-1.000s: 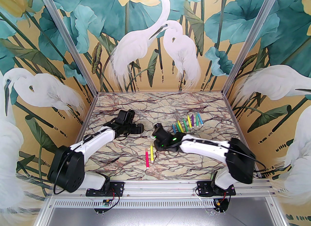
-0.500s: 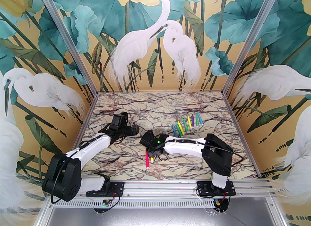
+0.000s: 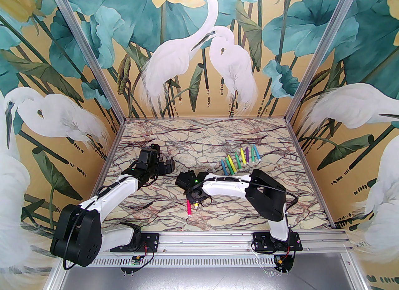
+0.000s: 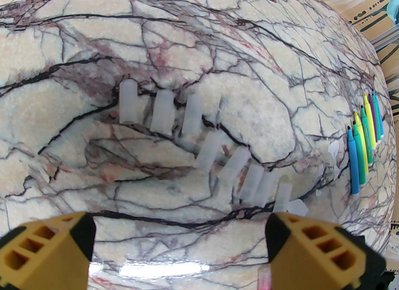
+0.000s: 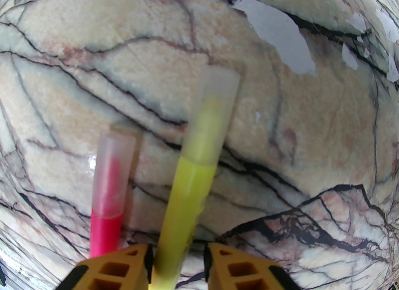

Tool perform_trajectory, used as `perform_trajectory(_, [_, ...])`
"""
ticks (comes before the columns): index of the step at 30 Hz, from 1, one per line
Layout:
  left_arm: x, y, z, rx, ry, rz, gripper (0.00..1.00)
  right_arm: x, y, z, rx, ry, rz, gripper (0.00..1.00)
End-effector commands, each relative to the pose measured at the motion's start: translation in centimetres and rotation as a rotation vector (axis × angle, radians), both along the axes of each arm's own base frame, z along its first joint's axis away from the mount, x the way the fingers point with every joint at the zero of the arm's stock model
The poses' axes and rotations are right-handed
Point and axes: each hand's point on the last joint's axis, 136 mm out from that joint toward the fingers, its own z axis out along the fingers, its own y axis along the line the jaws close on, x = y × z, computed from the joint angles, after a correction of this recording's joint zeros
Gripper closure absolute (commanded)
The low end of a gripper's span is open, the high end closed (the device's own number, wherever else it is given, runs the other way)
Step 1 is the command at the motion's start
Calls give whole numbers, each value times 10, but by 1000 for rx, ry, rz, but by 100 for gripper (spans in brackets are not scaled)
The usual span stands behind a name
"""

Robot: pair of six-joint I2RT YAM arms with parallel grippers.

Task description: Open the pen caps

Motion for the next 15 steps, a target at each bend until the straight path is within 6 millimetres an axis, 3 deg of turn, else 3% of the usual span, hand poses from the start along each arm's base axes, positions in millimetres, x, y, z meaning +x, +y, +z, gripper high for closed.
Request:
perform_trajectory(1, [1,-1,9,-27,-32,1,5,0,-5,-7,-56,11,-12,70])
perform_trajectory(15, [-1,-4,9,-40,-27,-16,4,5,-16,-24,-86,22,-10,80])
